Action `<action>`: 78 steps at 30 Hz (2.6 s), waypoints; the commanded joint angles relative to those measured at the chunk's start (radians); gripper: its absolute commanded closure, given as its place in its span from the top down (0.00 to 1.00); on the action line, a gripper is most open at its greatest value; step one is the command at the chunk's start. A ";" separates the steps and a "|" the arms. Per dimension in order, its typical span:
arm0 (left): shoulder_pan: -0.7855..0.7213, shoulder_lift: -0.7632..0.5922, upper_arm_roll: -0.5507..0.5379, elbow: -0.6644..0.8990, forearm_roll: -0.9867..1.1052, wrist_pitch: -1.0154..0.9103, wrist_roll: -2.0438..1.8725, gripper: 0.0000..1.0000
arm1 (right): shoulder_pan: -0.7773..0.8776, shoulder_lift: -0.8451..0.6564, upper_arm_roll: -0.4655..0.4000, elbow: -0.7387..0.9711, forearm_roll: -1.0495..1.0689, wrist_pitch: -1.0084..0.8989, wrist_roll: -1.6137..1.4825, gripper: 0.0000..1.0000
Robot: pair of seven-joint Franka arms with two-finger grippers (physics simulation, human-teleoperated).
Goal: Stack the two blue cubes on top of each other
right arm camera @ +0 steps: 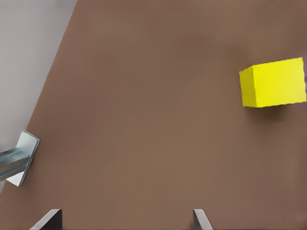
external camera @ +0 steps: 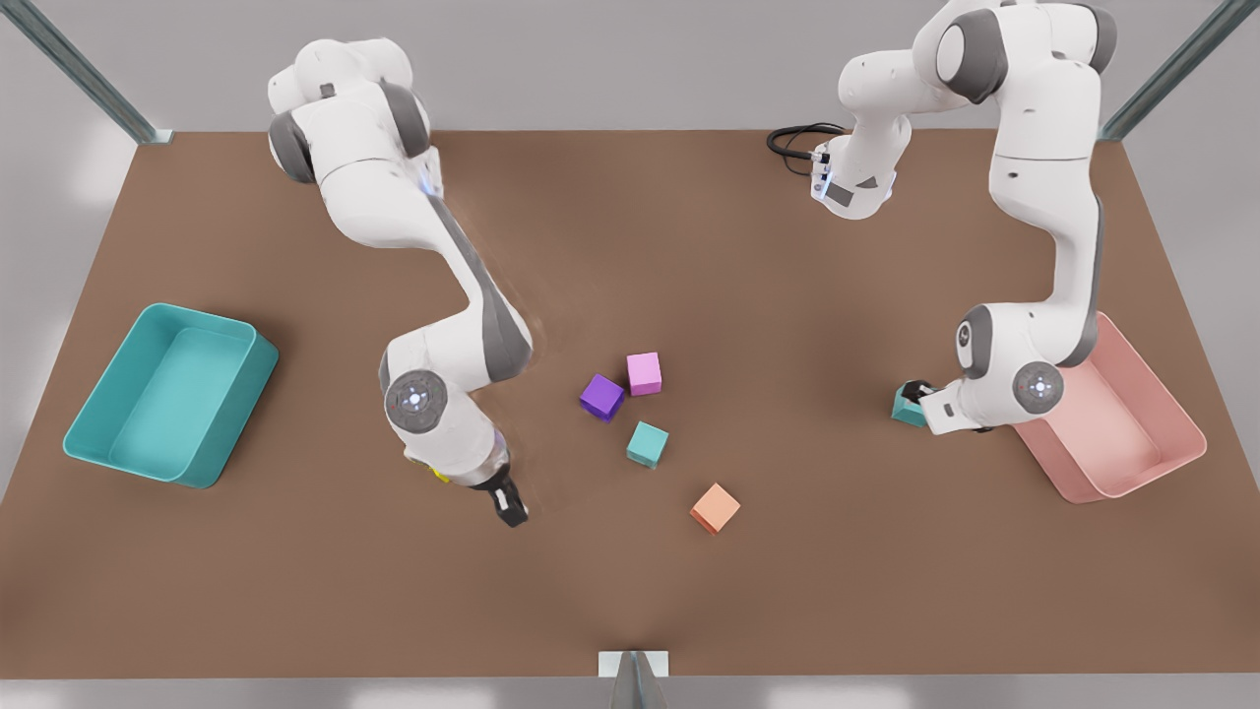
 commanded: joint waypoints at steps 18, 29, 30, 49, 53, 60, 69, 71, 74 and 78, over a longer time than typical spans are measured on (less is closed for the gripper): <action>0.006 0.089 0.002 -0.018 0.000 0.007 -0.099 1.00 | -0.327 -0.612 0.140 -0.439 -0.305 -0.342 -1.491 1.00; -0.080 -0.052 -0.003 0.023 -0.001 -0.176 -0.115 0.68 | -0.362 -0.549 0.103 -0.316 -0.259 -0.355 -1.503 1.00; -0.097 -0.030 -0.046 0.198 -0.033 -0.360 -0.214 0.68 | -0.362 -0.549 0.103 -0.316 -0.259 -0.355 -1.503 1.00; -0.527 0.479 -0.322 0.852 -0.004 -0.136 -1.371 0.69 | -0.361 -0.548 0.100 -0.316 -0.269 -0.355 -1.508 1.00; -0.514 0.479 -0.322 0.850 -0.004 -0.136 -1.371 0.69 | -0.359 -0.546 0.100 -0.318 -0.267 -0.364 -1.508 1.00; -0.505 0.481 -0.317 0.843 0.030 -0.147 -1.373 0.69 | -0.358 -0.517 0.101 -0.298 -0.273 -0.362 -1.509 1.00; -0.497 0.494 -0.317 0.833 0.030 -0.158 -1.373 1.00 | -0.359 -0.517 0.101 -0.290 -0.270 -0.362 -1.509 1.00; -0.497 0.494 -0.317 0.833 0.030 -0.158 -1.373 1.00 | -0.359 -0.517 0.101 -0.290 -0.269 -0.361 -1.509 1.00; -0.497 0.487 -0.319 0.839 0.030 -0.188 -1.373 1.00 | -0.359 -0.516 0.101 -0.290 -0.272 -0.361 -1.509 1.00; -0.496 0.283 -0.330 0.879 0.028 -0.631 -1.364 1.00 | -0.359 -0.513 0.101 -0.290 -0.265 -0.361 -1.509 1.00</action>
